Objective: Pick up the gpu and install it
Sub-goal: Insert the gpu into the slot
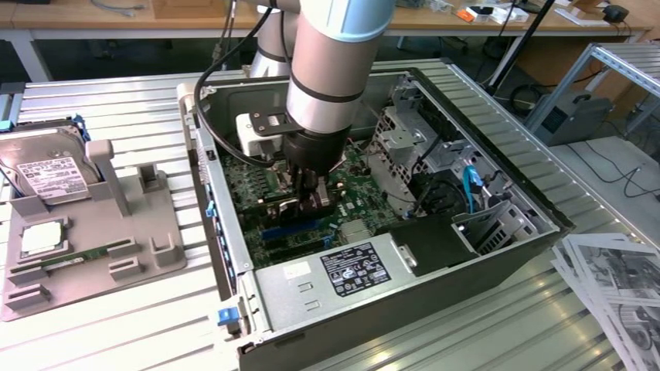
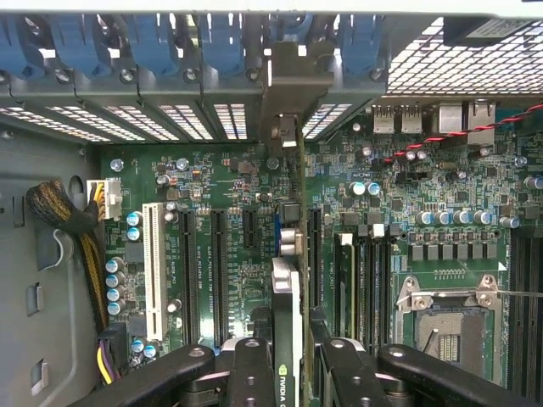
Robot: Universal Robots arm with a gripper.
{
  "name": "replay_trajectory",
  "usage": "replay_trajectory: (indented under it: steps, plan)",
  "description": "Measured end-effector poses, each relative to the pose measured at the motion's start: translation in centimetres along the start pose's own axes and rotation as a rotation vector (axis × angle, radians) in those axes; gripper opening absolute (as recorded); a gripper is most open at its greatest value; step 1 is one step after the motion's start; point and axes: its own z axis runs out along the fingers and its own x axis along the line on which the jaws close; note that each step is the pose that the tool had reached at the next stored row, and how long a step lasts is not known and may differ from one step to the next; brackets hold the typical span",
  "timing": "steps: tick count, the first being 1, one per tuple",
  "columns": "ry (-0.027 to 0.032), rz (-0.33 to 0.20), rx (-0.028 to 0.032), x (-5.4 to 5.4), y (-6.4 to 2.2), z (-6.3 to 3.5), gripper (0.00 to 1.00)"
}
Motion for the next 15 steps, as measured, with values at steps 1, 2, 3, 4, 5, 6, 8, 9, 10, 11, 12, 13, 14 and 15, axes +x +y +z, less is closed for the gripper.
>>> replay_trajectory:
  steps: [1, 2, 3, 4, 5, 6, 8, 9, 10, 11, 12, 13, 14, 15]
  plan:
    - [-0.0001, 0.000, 0.0000, 0.00, 0.00, 0.00, 0.27]
    - [-0.0001, 0.000, 0.0000, 0.00, 0.00, 0.00, 0.27]
    - [0.0000, 0.000, 0.0000, 0.00, 0.00, 0.00, 0.27]
    - [0.0000, 0.000, 0.0000, 0.00, 0.00, 0.00, 0.27]
    - [-0.0001, 0.001, 0.0000, 0.00, 0.00, 0.00, 0.27]
    - [-0.0001, 0.003, 0.0001, 0.00, 0.00, 0.00, 0.27]
    - [-0.0002, 0.010, 0.0004, 0.00, 0.00, 0.00, 0.27]
    - [-0.0003, 0.013, 0.0005, 0.00, 0.00, 0.00, 0.27]
    - [-0.0004, 0.017, 0.0006, 0.00, 0.00, 0.00, 0.27]
    - [-0.0007, 0.029, 0.0011, 0.00, 0.00, 0.00, 0.27]
    - [-0.0008, 0.032, 0.0012, 0.00, 0.00, 0.00, 0.27]
    - [-0.0008, 0.033, 0.0013, 0.00, 0.00, 0.00, 0.27]
    - [-0.0009, 0.033, 0.0012, 0.00, 0.00, 0.00, 0.27]
    - [-0.0008, 0.033, 0.0012, 0.00, 0.00, 0.00, 0.27]
